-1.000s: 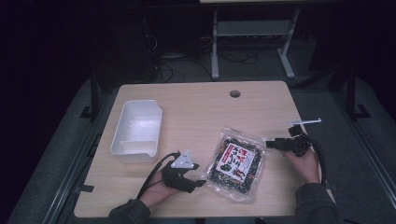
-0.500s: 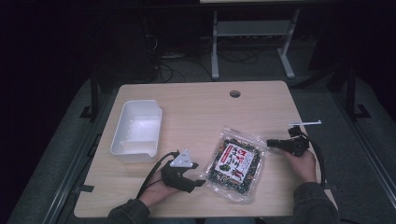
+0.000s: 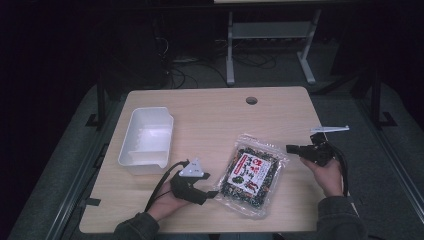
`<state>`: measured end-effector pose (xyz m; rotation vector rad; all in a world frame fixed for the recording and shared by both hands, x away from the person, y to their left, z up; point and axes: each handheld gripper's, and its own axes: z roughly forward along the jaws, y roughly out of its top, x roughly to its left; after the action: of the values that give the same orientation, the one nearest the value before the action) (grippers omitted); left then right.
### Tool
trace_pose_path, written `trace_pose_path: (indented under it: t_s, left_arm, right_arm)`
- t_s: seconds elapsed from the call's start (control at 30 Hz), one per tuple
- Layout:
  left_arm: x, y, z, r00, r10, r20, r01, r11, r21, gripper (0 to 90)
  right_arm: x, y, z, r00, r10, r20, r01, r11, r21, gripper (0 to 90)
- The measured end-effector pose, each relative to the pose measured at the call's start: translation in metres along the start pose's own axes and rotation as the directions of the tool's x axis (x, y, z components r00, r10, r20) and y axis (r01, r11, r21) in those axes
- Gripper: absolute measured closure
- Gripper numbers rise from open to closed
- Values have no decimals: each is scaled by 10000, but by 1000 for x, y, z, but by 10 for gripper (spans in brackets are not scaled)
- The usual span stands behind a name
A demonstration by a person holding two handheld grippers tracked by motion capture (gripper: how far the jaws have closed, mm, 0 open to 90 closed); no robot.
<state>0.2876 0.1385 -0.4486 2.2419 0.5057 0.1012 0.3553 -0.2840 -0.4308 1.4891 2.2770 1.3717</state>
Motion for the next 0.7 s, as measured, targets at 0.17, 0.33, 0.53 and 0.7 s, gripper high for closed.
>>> trace_pose_path:
  t_s: [0.17,0.33,0.53,0.7]
  left_arm:
    - [-1,0,3,10000,71,21,-71,9999,116,300]
    - [2,3,6,10000,-67,49,66,10000,64,275]
    - [10,11,12,9975,-572,416,581,9981,-193,264]
    - [17,12,19,9914,-1167,591,1189,9923,-345,240]
  right_arm:
    - [16,12,-15,9983,-565,-142,559,9977,-395,894]
    - [29,18,-25,9940,-1021,-392,992,9926,-696,895]
    - [41,24,-36,9877,-1401,-699,1322,9854,-1072,895]
    - [58,33,-47,9773,-1936,-859,1805,9735,-1401,895]
